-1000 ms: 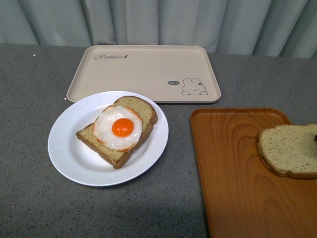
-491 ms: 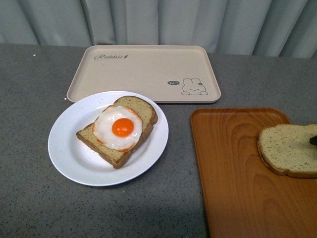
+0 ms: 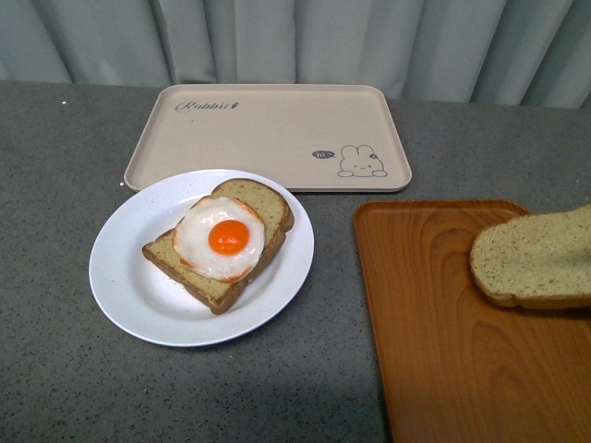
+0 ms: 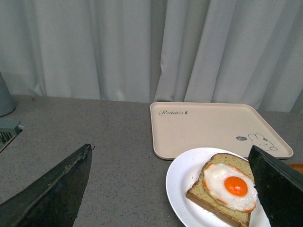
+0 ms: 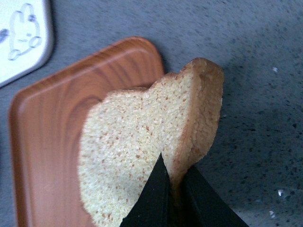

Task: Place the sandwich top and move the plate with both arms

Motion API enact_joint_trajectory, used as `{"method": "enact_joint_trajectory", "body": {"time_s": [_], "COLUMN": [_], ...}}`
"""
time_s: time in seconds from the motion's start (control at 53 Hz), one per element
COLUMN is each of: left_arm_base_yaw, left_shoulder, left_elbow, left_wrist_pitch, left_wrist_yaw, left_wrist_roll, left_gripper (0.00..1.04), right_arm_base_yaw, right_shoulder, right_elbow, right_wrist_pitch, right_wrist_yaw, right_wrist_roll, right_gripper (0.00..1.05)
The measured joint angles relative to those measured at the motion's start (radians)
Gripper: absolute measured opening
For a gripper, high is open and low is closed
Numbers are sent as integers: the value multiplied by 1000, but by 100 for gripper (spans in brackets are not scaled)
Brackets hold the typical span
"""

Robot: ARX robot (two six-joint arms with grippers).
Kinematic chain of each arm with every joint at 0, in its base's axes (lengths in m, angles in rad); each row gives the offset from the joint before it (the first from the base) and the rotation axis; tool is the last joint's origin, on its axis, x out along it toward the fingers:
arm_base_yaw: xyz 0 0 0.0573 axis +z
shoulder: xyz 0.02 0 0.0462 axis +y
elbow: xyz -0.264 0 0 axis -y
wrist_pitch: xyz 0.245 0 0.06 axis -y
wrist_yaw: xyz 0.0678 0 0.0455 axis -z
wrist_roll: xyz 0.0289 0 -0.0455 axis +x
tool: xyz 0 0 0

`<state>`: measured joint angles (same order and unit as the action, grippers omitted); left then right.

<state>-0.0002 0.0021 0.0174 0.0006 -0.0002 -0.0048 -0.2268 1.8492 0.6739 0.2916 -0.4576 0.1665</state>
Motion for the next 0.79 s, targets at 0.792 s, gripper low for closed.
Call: {"method": "enact_joint_trajectory", "body": {"time_s": [0.792], "left_arm_base_yaw": [0], "left_shoulder": [0], "left_elbow": [0], "left_wrist_pitch": [0], "left_wrist_yaw": [0], "left_wrist_roll": [0], "left_gripper": [98], "right_arm_base_yaw": [640], "right_shoulder": [192], "right_elbow": [375], "right_wrist_pitch": [35], "right_wrist_yaw": [-22], "right_wrist_roll": [277], "right_gripper": [3]}}
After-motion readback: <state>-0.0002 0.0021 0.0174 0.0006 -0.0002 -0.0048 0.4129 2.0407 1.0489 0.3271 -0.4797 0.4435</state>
